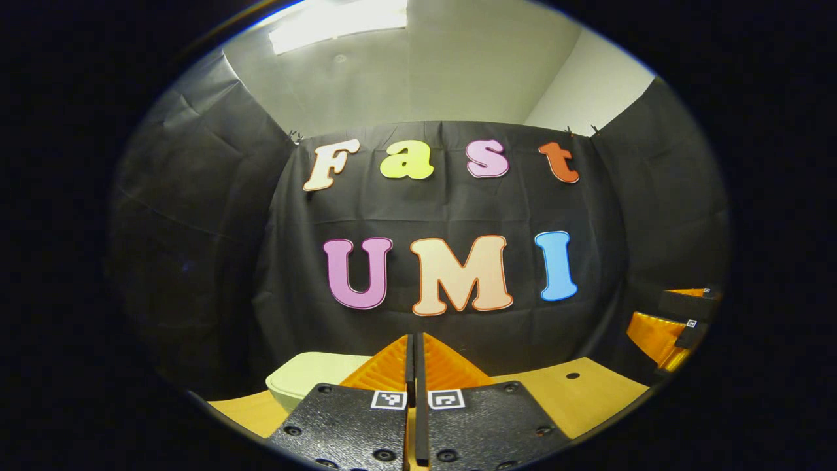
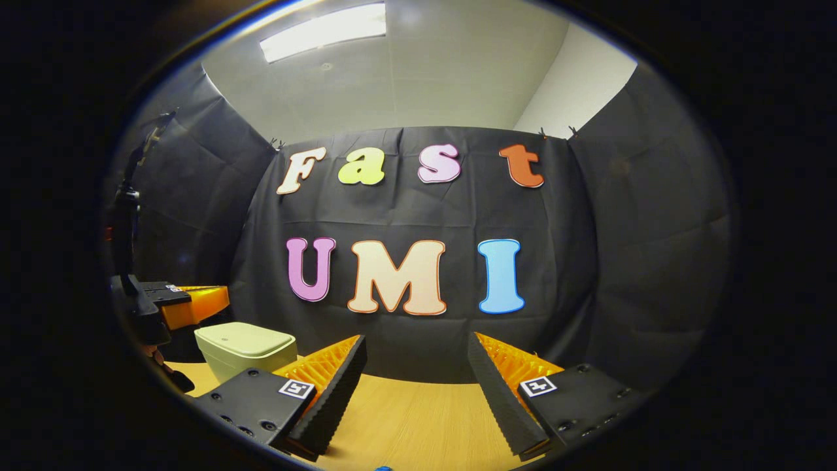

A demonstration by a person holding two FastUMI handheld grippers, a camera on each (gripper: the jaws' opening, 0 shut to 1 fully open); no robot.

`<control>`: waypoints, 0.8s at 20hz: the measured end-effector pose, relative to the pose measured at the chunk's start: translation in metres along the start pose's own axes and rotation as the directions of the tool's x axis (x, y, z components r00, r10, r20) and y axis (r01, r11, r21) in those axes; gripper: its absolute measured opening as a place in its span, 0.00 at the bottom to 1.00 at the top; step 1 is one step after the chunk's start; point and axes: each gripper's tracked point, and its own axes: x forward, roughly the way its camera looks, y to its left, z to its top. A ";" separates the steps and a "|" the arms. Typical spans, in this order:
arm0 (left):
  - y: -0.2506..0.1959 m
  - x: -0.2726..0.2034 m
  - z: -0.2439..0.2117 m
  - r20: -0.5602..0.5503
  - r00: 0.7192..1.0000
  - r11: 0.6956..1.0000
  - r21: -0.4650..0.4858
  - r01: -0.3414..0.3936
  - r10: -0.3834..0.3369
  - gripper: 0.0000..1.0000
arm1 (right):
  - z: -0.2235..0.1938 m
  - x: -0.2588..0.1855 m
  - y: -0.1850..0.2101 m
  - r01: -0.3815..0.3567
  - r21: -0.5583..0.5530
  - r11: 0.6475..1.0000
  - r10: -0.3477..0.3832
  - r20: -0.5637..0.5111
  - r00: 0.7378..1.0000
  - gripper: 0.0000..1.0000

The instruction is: Press the lid of the desktop garbage bin to open it, pick up the crumpled paper on the desktop and throw it into the bin, then pick up the pop can on the desktop and drop it into the bin, and finally close the garbage bin lid.

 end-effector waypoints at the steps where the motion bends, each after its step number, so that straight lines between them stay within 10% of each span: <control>1: 0.002 0.001 -0.002 -0.006 1.000 1.000 -0.003 0.002 -0.002 0.00 | -0.001 0.002 0.003 0.000 0.000 1.000 0.000 -0.001 1.000 0.98; 16: 0.085 0.031 -0.062 -0.131 0.988 0.996 -0.018 -0.083 0.080 0.00 | -0.025 0.020 0.051 -0.004 -0.023 1.000 0.003 -0.059 0.998 0.98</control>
